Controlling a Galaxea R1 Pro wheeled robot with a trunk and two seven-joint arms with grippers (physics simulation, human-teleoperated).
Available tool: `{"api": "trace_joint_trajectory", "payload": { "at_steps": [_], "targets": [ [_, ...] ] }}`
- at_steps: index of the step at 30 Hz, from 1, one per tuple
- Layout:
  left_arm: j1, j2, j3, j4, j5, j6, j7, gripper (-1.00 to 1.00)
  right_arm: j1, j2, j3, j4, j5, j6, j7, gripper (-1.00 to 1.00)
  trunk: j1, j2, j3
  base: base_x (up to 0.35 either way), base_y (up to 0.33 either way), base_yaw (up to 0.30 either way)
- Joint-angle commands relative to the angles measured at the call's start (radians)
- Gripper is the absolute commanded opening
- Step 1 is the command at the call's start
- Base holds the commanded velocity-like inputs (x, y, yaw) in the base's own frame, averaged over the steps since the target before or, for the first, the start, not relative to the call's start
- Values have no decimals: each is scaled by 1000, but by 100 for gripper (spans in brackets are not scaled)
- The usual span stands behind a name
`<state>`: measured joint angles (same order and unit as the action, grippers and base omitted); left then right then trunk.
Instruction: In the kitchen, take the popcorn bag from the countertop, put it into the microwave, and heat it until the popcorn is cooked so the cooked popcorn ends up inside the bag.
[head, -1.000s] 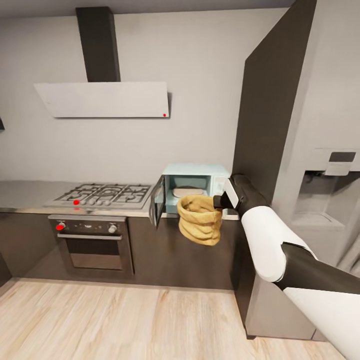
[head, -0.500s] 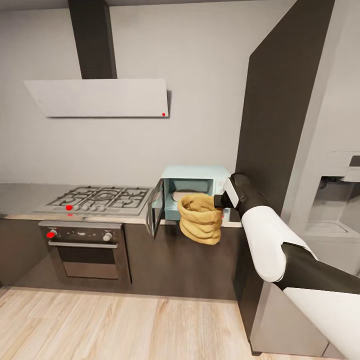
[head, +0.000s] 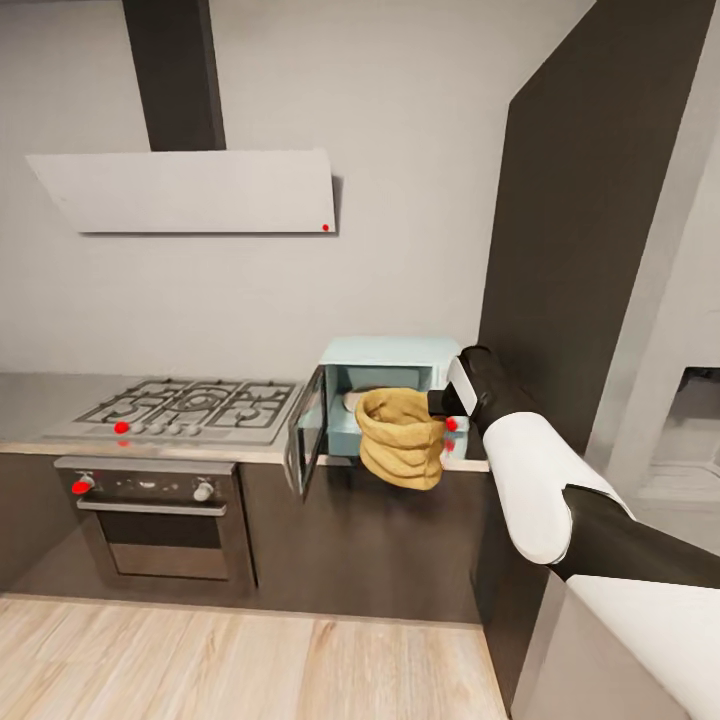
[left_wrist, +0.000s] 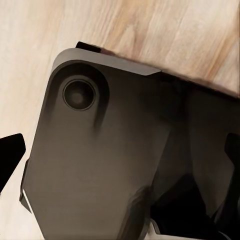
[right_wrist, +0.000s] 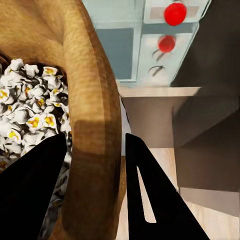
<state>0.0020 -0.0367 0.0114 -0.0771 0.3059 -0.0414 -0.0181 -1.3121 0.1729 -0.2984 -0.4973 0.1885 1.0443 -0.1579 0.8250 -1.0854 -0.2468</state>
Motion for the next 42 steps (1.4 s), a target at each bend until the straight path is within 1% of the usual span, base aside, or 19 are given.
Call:
{"api": "trace_joint_trajectory", "payload": {
  "at_steps": [1, 15, 38, 42],
  "targets": [
    [0, 0, 1, -1, 5, -2, -2, 100, -1, 2, -8, -1, 8, 3, 3, -100, 1, -1, -1, 320, 30, 0],
    [0, 0, 1, -1, 4, -3, -2, 100, -1, 2, -8, 2, 8, 3, 4, -100, 1, -1, -1, 277, 188, 0],
    [0, -2, 1, -1, 4, -5, 0, 100, -1, 2, -3, -14, 11, 3, 11, -100, 1, -1, -1, 5, 4, 0],
    [1, -2, 1, -1, 4, -5, -2, 100, -1, 2, -2, -14, 12, 3, 9, -100, 1, -1, -1, 179, 0, 0]
  ]
}}
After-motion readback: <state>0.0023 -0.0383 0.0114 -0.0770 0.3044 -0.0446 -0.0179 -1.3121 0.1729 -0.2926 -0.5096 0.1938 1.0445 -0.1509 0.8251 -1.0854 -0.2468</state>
